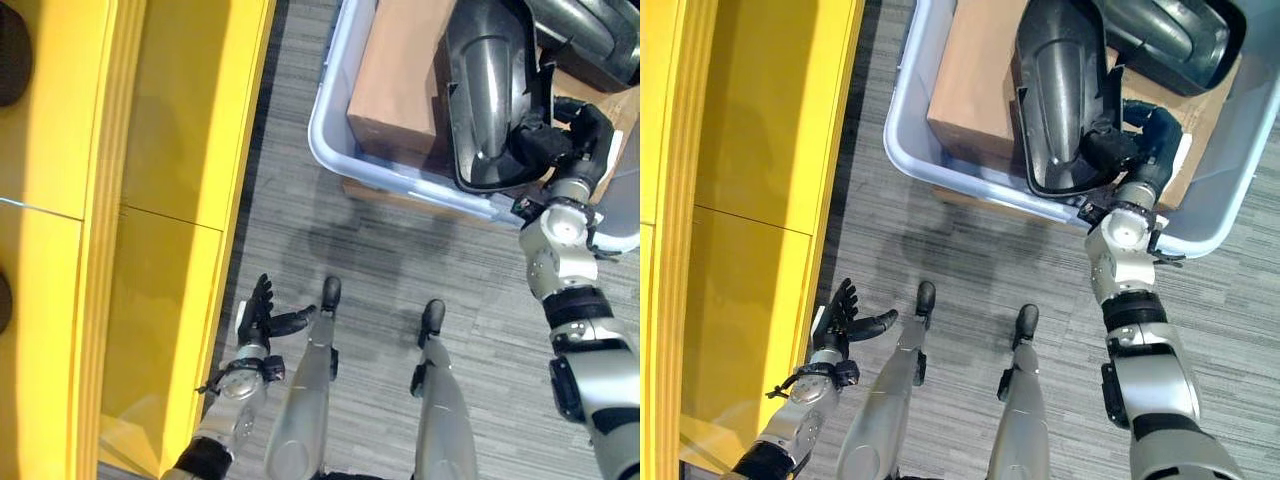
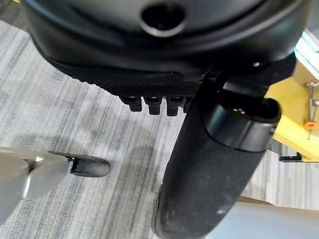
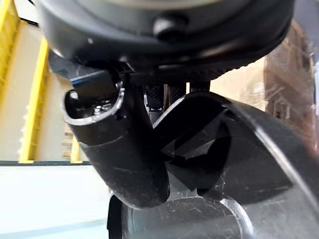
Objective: Move parts from the plastic box to the shelf.
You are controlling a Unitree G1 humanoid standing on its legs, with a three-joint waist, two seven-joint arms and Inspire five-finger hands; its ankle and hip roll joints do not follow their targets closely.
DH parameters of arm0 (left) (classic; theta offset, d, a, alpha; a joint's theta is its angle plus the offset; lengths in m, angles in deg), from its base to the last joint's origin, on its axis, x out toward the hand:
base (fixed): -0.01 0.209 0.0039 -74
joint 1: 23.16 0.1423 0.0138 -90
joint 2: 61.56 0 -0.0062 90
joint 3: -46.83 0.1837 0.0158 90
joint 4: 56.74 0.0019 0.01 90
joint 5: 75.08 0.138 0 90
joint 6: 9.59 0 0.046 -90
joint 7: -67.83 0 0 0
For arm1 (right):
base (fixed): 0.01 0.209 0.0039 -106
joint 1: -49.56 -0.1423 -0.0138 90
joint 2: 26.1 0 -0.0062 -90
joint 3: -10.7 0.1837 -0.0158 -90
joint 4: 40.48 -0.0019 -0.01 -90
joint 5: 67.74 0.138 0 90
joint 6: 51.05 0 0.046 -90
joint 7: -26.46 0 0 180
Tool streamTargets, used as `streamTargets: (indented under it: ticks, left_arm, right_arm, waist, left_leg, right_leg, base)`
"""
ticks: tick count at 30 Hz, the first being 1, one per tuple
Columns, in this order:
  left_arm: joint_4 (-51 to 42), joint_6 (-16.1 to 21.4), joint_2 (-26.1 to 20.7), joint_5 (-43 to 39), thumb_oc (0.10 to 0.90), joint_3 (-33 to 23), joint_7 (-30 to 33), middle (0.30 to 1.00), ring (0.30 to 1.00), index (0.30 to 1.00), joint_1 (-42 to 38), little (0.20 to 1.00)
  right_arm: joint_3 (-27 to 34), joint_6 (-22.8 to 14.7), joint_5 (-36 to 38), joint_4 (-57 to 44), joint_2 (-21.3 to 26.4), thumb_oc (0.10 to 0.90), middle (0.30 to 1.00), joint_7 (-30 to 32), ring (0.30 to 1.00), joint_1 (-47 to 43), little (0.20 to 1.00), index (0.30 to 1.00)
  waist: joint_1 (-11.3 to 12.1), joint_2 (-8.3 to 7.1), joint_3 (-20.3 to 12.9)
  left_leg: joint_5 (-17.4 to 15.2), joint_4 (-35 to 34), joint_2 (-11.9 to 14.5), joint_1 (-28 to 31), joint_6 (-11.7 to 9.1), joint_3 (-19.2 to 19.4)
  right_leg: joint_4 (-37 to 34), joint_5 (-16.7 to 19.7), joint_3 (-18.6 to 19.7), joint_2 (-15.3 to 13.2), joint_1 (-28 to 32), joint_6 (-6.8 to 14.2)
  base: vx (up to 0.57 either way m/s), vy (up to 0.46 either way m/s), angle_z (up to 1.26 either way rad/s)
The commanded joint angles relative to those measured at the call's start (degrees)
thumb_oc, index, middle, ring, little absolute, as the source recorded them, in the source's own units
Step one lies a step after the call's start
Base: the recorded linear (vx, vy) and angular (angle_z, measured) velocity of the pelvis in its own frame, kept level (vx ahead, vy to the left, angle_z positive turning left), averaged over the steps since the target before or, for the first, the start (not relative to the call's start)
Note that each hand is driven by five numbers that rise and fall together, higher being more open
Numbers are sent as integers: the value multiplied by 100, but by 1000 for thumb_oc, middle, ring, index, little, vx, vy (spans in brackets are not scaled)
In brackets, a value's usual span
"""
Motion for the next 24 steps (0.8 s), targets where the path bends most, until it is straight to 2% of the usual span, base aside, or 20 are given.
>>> streamTargets:
  ticks: [1, 5, 12, 19, 24]
  left_arm:
    - [-318, 163, -96, 60, 900, -217, -90, 1000, 1000, 1000, 211, 1000]
    - [-314, 125, -93, 76, 900, -309, -123, 1000, 1000, 1000, 262, 1000]
    - [-338, 20, -121, 102, 900, -594, -244, 1000, 1000, 1000, 579, 1000]
    - [-377, -64, -161, 235, 900, -843, -399, 1000, 1000, 1000, 804, 1000]
    - [-338, -78, -133, 357, 900, -1028, -516, 1000, 1000, 1000, 928, 1000]
  right_arm:
    - [110, -523, -193, -692, 68, 400, 300, -119, 300, 23, 300, 300]
    - [228, -572, -179, -1167, -146, 400, 300, -171, 300, 371, 300, 300]
    - [300, -648, -69, -2163, -642, 400, 300, -473, 300, 1325, 300, 300]
    - [386, -576, -67, -2615, -911, 400, 300, -784, 300, 2173, 300, 300]
    - [479, -540, -20, -2820, -1106, 400, 300, -1033, 300, 2750, 300, 300]
  waist:
    - [-65, -246, -102]
    - [-84, -335, -103]
    - [-114, -596, -579]
    - [-163, -736, -979]
    - [-224, -767, -1374]
  left_leg:
    - [-255, 110, 33, 170, 90, -231]
    - [-256, 55, 81, 453, 76, -244]
    - [-284, -79, 213, 952, 54, -243]
    - [-273, -225, 261, 1289, 28, -256]
    - [-232, -397, 312, 1597, -25, -244]
  right_leg:
    - [327, -689, -231, 117, 678, -195]
    - [199, -655, -258, 136, 981, -188]
    - [-24, -606, -316, 195, 1477, -179]
    - [-149, -608, -415, 233, 1805, -179]
    - [-244, -618, -490, 284, 2088, -179]
  base:
    - [0, 0, 0]
    - [0, 0, 0]
    - [45, -11, -3]
    - [24, -7, 0]
    - [18, -10, 1]
